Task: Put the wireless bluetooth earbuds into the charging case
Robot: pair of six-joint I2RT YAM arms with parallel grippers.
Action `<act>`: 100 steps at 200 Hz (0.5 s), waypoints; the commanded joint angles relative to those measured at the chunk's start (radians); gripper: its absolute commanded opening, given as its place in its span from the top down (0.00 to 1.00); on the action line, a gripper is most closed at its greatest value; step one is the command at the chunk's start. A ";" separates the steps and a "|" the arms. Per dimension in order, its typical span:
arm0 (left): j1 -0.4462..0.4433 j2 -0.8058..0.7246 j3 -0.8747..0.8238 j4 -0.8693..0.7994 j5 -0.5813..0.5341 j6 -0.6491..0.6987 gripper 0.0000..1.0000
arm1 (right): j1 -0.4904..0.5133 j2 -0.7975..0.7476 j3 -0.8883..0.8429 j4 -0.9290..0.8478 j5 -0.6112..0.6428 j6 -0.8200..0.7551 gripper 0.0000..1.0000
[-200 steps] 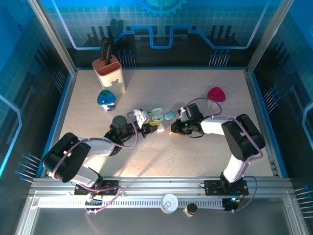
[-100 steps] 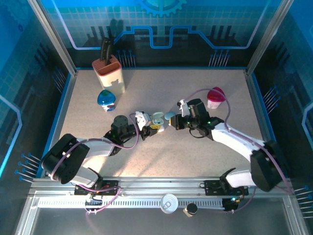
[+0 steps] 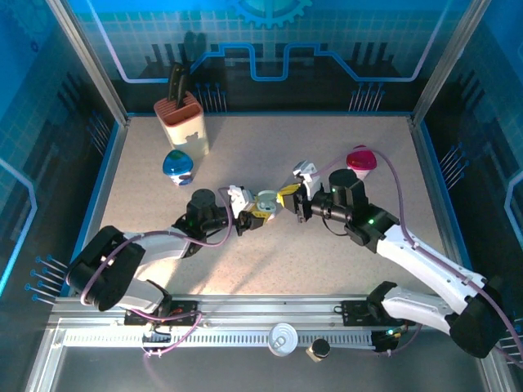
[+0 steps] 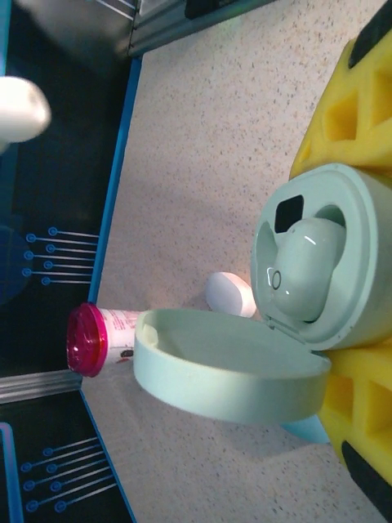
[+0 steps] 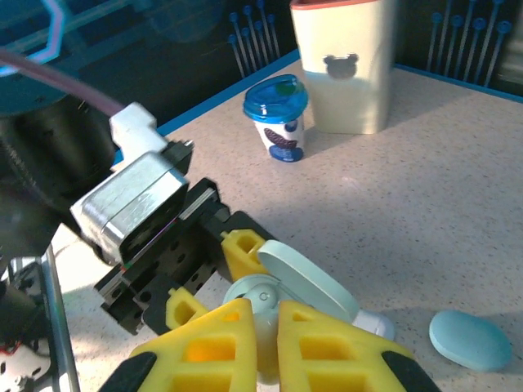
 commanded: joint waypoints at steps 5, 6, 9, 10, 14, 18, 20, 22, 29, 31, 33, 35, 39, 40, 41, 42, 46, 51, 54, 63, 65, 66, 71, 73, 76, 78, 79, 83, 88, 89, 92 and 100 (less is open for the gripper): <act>0.006 -0.045 0.032 -0.022 0.075 -0.013 0.69 | 0.027 0.018 0.028 -0.002 -0.045 -0.077 0.91; 0.005 -0.046 0.032 -0.022 0.076 -0.014 0.69 | 0.027 0.019 0.028 -0.002 -0.045 -0.077 0.91; 0.006 -0.048 0.032 -0.024 0.078 -0.015 0.69 | 0.029 0.024 0.028 -0.002 -0.046 -0.079 0.91; 0.005 -0.050 0.033 -0.025 0.079 -0.015 0.69 | 0.029 0.025 0.028 -0.001 -0.046 -0.079 0.91; 0.006 -0.055 0.034 -0.027 0.081 -0.016 0.69 | 0.031 0.030 0.028 -0.002 -0.046 -0.081 0.91; 0.007 -0.058 0.033 -0.030 0.081 -0.016 0.69 | 0.032 0.035 0.028 -0.003 -0.045 -0.083 0.91; 0.006 -0.060 0.033 -0.030 0.082 -0.017 0.69 | 0.031 0.037 0.028 -0.002 -0.045 -0.085 0.91; 0.005 -0.063 0.033 -0.031 0.083 -0.018 0.69 | 0.031 0.038 0.028 -0.003 -0.046 -0.086 0.90; 0.005 -0.069 0.033 -0.035 0.084 -0.019 0.69 | 0.034 0.048 0.028 -0.004 -0.050 -0.091 0.91; 0.006 -0.071 0.033 -0.036 0.084 -0.019 0.69 | 0.033 0.050 0.027 -0.004 -0.050 -0.092 0.91; 0.006 -0.071 0.033 -0.036 0.084 -0.019 0.69 | 0.036 0.053 0.027 -0.005 -0.050 -0.093 0.91; 0.006 -0.074 0.033 -0.037 0.086 -0.019 0.69 | 0.036 0.055 0.028 -0.006 -0.049 -0.094 0.90; 0.006 -0.077 0.034 -0.039 0.086 -0.020 0.69 | 0.037 0.059 0.027 -0.006 -0.047 -0.096 0.90; 0.006 -0.078 0.034 -0.038 0.087 -0.021 0.69 | 0.037 0.061 0.027 -0.007 -0.046 -0.097 0.90; 0.006 -0.079 0.034 -0.039 0.087 -0.021 0.69 | 0.037 0.062 0.027 -0.007 -0.047 -0.097 0.90; 0.006 -0.080 0.034 -0.038 0.087 -0.021 0.69 | 0.038 0.063 0.028 -0.007 -0.045 -0.098 0.90; 0.006 -0.082 0.033 -0.041 0.090 -0.021 0.69 | 0.037 0.067 0.027 -0.008 -0.044 -0.101 0.90; 0.006 -0.085 0.034 -0.042 0.094 -0.022 0.69 | 0.039 0.073 0.027 -0.010 -0.042 -0.107 0.91; 0.006 -0.087 0.035 -0.043 0.097 -0.022 0.69 | 0.039 0.077 0.028 -0.011 -0.040 -0.110 0.90; 0.005 -0.091 0.036 -0.049 0.106 -0.025 0.69 | 0.042 0.085 0.028 -0.014 -0.031 -0.115 0.91; 0.005 -0.092 0.038 -0.051 0.108 -0.025 0.69 | 0.043 0.086 0.029 -0.015 -0.030 -0.116 0.91; 0.005 -0.092 0.038 -0.052 0.108 -0.026 0.69 | 0.043 0.087 0.030 -0.015 -0.029 -0.117 0.91; 0.006 -0.094 0.039 -0.055 0.112 -0.026 0.69 | 0.043 0.090 0.029 -0.014 -0.029 -0.118 0.91; 0.006 -0.095 0.040 -0.056 0.112 -0.026 0.69 | 0.044 0.092 0.030 -0.014 -0.028 -0.118 0.91; 0.005 -0.096 0.041 -0.058 0.115 -0.025 0.69 | 0.044 0.094 0.029 -0.013 -0.026 -0.118 0.91; 0.005 -0.097 0.041 -0.059 0.115 -0.025 0.69 | 0.044 0.094 0.030 -0.013 -0.025 -0.120 0.91; 0.005 -0.098 0.041 -0.060 0.115 -0.025 0.69 | 0.045 0.095 0.029 -0.013 -0.025 -0.120 0.91; 0.006 -0.099 0.041 -0.060 0.117 -0.025 0.69 | 0.045 0.097 0.028 -0.012 -0.024 -0.121 0.90; 0.006 -0.101 0.042 -0.061 0.117 -0.025 0.69 | 0.045 0.099 0.028 -0.013 -0.025 -0.122 0.90; 0.006 -0.101 0.042 -0.061 0.117 -0.025 0.69 | 0.044 0.101 0.028 -0.013 -0.025 -0.122 0.91; 0.006 -0.102 0.041 -0.061 0.116 -0.027 0.69 | 0.045 0.103 0.028 -0.014 -0.025 -0.125 0.91; 0.005 -0.104 0.039 -0.060 0.114 -0.027 0.69 | 0.045 0.107 0.028 -0.014 -0.024 -0.127 0.91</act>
